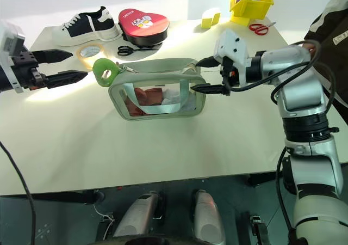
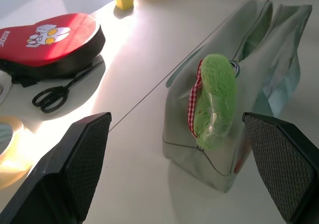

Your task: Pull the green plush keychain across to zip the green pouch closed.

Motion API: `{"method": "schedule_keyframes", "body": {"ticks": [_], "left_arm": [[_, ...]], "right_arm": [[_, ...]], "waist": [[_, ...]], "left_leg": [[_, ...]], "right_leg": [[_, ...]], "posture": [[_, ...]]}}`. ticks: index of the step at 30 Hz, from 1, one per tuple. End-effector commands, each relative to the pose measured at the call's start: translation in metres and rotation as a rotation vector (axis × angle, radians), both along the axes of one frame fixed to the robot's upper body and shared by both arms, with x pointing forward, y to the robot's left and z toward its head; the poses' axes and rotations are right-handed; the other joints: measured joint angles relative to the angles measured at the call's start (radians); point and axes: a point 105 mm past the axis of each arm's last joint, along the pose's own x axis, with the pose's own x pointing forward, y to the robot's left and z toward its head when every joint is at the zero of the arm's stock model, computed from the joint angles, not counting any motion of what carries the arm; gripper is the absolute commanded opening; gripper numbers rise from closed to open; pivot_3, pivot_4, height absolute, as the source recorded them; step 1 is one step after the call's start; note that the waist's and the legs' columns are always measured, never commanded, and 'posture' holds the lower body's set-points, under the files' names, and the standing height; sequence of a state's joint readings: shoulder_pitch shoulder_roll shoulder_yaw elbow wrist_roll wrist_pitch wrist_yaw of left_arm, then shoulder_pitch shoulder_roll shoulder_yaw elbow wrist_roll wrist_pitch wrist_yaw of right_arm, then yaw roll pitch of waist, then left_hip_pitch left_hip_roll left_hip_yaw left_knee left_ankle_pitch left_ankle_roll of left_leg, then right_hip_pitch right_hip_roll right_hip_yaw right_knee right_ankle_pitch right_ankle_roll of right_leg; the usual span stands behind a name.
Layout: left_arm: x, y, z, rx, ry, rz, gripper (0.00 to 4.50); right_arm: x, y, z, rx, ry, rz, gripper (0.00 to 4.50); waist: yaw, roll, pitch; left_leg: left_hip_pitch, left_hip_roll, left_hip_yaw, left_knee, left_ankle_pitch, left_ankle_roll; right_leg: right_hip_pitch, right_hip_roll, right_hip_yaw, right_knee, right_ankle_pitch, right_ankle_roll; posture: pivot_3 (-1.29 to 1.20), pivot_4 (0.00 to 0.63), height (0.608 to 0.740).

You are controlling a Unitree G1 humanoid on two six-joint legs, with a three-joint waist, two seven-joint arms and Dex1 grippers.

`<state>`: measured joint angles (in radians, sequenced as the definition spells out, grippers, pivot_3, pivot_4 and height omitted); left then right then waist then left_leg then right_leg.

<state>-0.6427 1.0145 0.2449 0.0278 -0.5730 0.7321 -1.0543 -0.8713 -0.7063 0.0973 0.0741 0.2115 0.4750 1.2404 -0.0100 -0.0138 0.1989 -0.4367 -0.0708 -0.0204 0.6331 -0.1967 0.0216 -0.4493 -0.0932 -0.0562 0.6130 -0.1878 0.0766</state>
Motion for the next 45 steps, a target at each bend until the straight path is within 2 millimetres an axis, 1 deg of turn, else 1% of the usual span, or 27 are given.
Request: {"method": "schedule_keyframes", "body": {"ticks": [1, 2, 6, 10, 13, 14, 20, 21, 23, 25, 27, 28, 29, 31, 33, 34, 35, 36, 38, 42, 44, 45], "left_arm": [[0.003, -0.010, 0.001, -0.008, -0.018, -0.028, 4.50], [0.004, -0.012, -0.001, -0.006, -0.014, -0.035, 4.50], [0.005, -0.026, -0.007, -0.026, -0.002, -0.067, 4.50], [0.009, -0.028, -0.007, -0.035, -0.010, -0.060, 4.50], [0.012, -0.030, -0.007, -0.043, -0.017, -0.062, 3.69], [0.014, -0.031, -0.007, -0.049, -0.021, -0.064, 3.27], [0.016, -0.040, 0.002, -0.043, -0.048, -0.108, 0.14], [0.016, -0.042, 0.006, -0.039, -0.062, -0.116, 0.06], [0.017, -0.050, 0.023, -0.061, -0.101, -0.144, 0.06], [0.018, -0.065, 0.042, -0.081, -0.151, -0.187, 0.06], [0.015, -0.082, 0.051, -0.091, -0.171, -0.248, 0.06], [0.015, -0.090, 0.050, -0.080, -0.172, -0.272, 0.06], [0.015, -0.098, 0.041, -0.040, -0.167, -0.294, 0.06], [0.016, -0.108, 0.021, 0.033, -0.144, -0.323, 0.06], [0.020, -0.109, -0.005, 0.121, -0.115, -0.317, 0.06], [0.021, -0.109, -0.015, 0.148, -0.106, -0.315, 0.06], [0.022, -0.108, -0.019, 0.150, -0.103, -0.311, 0.06], [0.024, -0.106, -0.018, 0.140, -0.108, -0.301, 0.36], [0.026, -0.102, -0.007, 0.106, -0.124, -0.282, 1.10], [0.028, -0.093, 0.018, 0.068, -0.148, -0.235, 3.09], [0.018, -0.086, 0.025, 0.076, -0.135, -0.261, 4.16], [0.012, -0.081, 0.026, 0.097, -0.125, -0.274, 4.16]], "right_arm": [[0.002, 0.004, 0.008, 0.021, -0.052, 0.003, 2.38], [0.003, 0.005, 0.007, 0.026, -0.049, 0.003, 1.89], [0.003, 0.009, 0.006, 0.034, -0.049, 0.009, 0.03], [0.001, 0.011, 0.005, 0.027, -0.051, 0.018, 0.03], [-0.001, 0.013, 0.006, 0.031, -0.056, 0.021, 0.00], [-0.001, 0.014, 0.006, 0.031, -0.057, 0.022, 0.00], [0.001, 0.015, 0.007, 0.034, -0.063, 0.019, 0.00], [0.001, 0.015, 0.007, 0.035, -0.065, 0.018, 0.00], [0.002, 0.015, 0.008, 0.037, -0.068, 0.016, 0.00], [0.002, 0.015, 0.009, 0.038, -0.071, 0.013, 0.00], [0.002, 0.016, 0.009, 0.039, -0.073, 0.013, 0.00], [0.002, 0.016, 0.009, 0.041, -0.074, 0.012, 0.00], [0.002, 0.017, 0.009, 0.042, -0.074, 0.013, 0.00], [0.003, 0.018, 0.008, 0.044, -0.074, 0.014, 0.00], [0.003, 0.019, 0.008, 0.044, -0.075, 0.016, 0.00], [0.003, 0.019, 0.008, 0.044, -0.076, 0.016, 0.00], [0.003, 0.019, 0.008, 0.045, -0.076, 0.016, 0.00], [0.003, 0.019, 0.008, 0.045, -0.076, 0.016, 0.00], [0.002, 0.019, 0.009, 0.044, -0.076, 0.016, 0.00], [0.002, 0.018, 0.009, 0.043, -0.077, 0.015, 0.00], [0.003, 0.018, 0.009, 0.043, -0.078, 0.015, 0.00], [0.003, 0.018, 0.009, 0.042, -0.079, 0.015, 0.00]], "waist": [[0.002, 0.000, 0.000], [0.002, 0.000, 0.000], [0.001, 0.000, 0.000], [0.000, 0.000, 0.000], [0.001, 0.000, 0.000], [0.001, 0.000, 0.000], [0.001, 0.000, 0.000], [0.001, 0.000, 0.000], [0.003, 0.000, 0.000], [0.005, -0.001, 0.000], [0.005, -0.001, 0.000], [0.005, -0.001, 0.000], [0.004, 0.000, 0.000], [0.002, 0.000, 0.000], [-0.001, 0.000, 0.000], [-0.003, 0.000, 0.000], [-0.002, 0.000, 0.000], [-0.001, 0.000, 0.000], [0.001, 0.000, 0.000], [0.001, -0.001, 0.000], [0.000, -0.001, 0.000], [-0.004, 0.000, 0.000]], "left_leg": [[0.000, 0.000, 0.000, 0.000, 0.000, 0.000], [0.000, 0.000, 0.000, 0.000, 0.000, 0.000], [0.000, 0.000, 0.000, 0.000, 0.000, 0.001], [0.000, 0.000, 0.000, 0.000, 0.000, 0.001], [0.000, 0.000, 0.000, 0.000, 0.000, 0.001], [0.000, 0.000, 0.000, 0.000, 0.000, 0.001], [0.000, 0.000, 0.000, 0.001, 0.000, 0.001], [0.000, 0.000, 0.000, 0.001, 0.000, 0.001], [0.000, 0.000, 0.000, 0.001, 0.000, 0.001], [0.000, 0.000, 0.000, 0.002, 0.000, 0.001], [0.000, 0.000, 0.000, 0.003, 0.000, 0.002], [0.000, 0.000, 0.000, 0.004, -0.001, 0.002], [0.000, 0.000, 0.000, 0.004, -0.001, 0.003], [0.002, 0.000, 0.000, 0.004, -0.002, 0.003], [0.003, 0.000, 0.000, 0.003, -0.002, 0.003], [0.003, 0.000, 0.000, 0.003, -0.002, 0.003], [0.004, 0.000, 0.000, 0.003, -0.002, 0.003], [0.004, 0.000, 0.000, 0.003, -0.002, 0.003], [0.004, 0.000, 0.000, 0.003, -0.002, 0.003], [0.004, 0.000, 0.000, 0.004, -0.002, 0.004], [0.004, 0.000, 0.000, 0.004, -0.002, 0.004], [0.004, 0.000, 0.000, 0.004, -0.002, 0.004]], "right_leg": [[0.000, 0.000, 0.000, 0.000, 0.000, 0.001], [0.000, 0.000, 0.000, 0.000, 0.002, 0.003], [0.000, 0.000, 0.000, 0.000, 0.002, 0.003], [0.000, 0.000, 0.000, 0.000, 0.002, 0.003], [0.000, 0.000, 0.000, 0.000, 0.002, 0.003], [0.000, 0.000, 0.000, 0.000, 0.002, 0.003], [0.000, 0.001, 0.000, 0.000, 0.002, 0.003], [0.000, 0.001, 0.000, 0.000, 0.002, 0.003], [0.000, 0.001, 0.000, 0.000, 0.002, 0.003], [0.001, 0.001, -0.001, 0.000, 0.002, 0.003], [0.002, 0.001, -0.001, 0.000, 0.002, 0.003], [0.002, 0.001, -0.001, 0.000, 0.002, 0.003], [0.003, 0.001, -0.001, 0.000, 0.002, 0.003], [0.005, 0.001, 0.000, 0.000, 0.002, 0.003], [0.005, 0.001, 0.000, 0.000, 0.002, 0.003], [0.005, 0.002, 0.000, 0.001, 0.002, 0.003], [0.005, 0.001, 0.000, 0.001, 0.002, 0.003], [0.005, 0.002, 0.000, 0.001, 0.002, 0.003], [0.005, 0.001, 0.000, 0.001, 0.002, 0.003], [0.006, 0.001, 0.000, 0.000, 0.002, 0.003], [0.006, 0.001, 0.000, 0.000, 0.002, 0.003], [0.006, 0.001, 0.000, 0.000, 0.002, 0.003]], "posture": [[0.00, 0.150, 0.740], [0.00, 0.150, 0.740], [0.00, 0.150, 0.740], [0.00, 0.150, 0.740], [0.00, 0.150, 0.740], [0.00, 0.150, 0.740], [0.00, 0.150, 0.740], [0.00, 0.150, 0.740], [0.00, 0.150, 0.740], [0.00, 0.150, 0.740], [0.00, 0.150, 0.740], [0.00, 0.150, 0.740], [0.00, 0.150, 0.740], [0.00, 0.150, 0.740], [0.00, 0.150, 0.740], [0.00, 0.150, 0.740], [0.00, 0.150, 0.740], [0.00, 0.150, 0.740], [0.00, 0.150, 0.740], [0.00, 0.150, 0.740], [0.00, 0.150, 0.740], [0.00, 0.150, 0.740]]}}
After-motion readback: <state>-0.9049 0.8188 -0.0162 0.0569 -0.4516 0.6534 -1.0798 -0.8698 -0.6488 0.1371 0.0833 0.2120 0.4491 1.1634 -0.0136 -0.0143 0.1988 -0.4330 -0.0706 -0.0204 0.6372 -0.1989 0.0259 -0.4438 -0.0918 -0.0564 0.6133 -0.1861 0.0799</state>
